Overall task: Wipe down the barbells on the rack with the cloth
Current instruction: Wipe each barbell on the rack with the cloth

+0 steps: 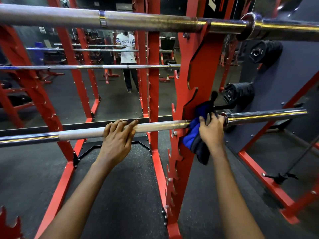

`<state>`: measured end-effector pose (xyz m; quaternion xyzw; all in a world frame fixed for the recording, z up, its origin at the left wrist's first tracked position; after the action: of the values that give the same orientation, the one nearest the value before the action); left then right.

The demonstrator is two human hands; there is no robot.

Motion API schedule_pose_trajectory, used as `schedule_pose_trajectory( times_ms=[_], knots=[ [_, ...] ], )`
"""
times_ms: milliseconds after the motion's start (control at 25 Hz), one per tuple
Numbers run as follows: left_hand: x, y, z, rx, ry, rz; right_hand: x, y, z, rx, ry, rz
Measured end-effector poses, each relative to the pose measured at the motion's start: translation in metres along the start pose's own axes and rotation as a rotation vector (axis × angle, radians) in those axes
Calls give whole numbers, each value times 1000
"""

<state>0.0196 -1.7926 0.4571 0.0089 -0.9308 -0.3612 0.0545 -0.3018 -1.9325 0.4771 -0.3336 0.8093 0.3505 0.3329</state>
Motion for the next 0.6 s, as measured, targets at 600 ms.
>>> schedule_pose_trajectory(
  times_ms=[600],
  knots=[
    [-1, 0, 0, -26, 8, -4, -96, -58, 74, -119, 337, 46]
  ],
)
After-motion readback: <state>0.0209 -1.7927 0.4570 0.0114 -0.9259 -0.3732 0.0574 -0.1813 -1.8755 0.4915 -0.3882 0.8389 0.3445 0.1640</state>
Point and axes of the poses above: each hand's wrist, its own z-axis away from the middle knuckle, its own y-axis out of the back of the hand, x = y × z, the point moved 7 cm from there along -z, towards the middle knuckle, and after that the axes turned 10 degrees about x, right-handed, at the moved point
